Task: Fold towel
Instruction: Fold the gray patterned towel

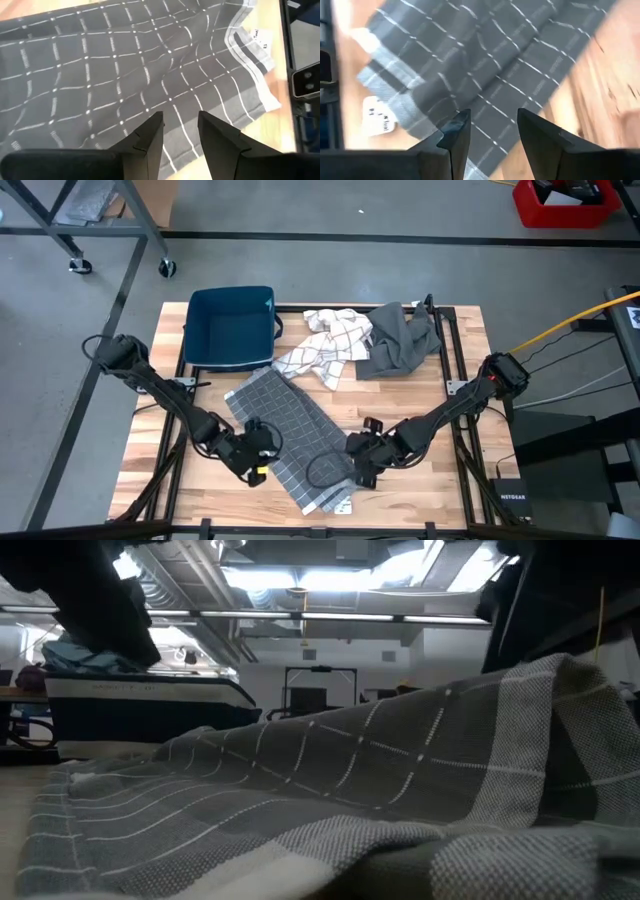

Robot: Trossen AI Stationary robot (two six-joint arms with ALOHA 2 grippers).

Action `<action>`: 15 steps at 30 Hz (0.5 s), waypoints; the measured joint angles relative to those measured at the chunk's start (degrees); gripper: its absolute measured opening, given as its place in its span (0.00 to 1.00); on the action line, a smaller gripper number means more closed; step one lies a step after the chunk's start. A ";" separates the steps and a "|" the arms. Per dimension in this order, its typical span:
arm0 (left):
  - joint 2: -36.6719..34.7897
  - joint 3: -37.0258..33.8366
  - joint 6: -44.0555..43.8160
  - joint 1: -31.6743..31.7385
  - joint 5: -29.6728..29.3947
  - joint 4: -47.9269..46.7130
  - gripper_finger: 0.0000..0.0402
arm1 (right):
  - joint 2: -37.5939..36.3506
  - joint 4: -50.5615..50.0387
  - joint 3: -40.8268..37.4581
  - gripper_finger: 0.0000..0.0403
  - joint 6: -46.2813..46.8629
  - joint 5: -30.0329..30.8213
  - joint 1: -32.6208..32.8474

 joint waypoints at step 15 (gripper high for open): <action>6.09 0.00 0.14 0.66 -0.27 3.68 0.29 | 2.20 10.67 0.13 0.42 4.90 -3.13 5.45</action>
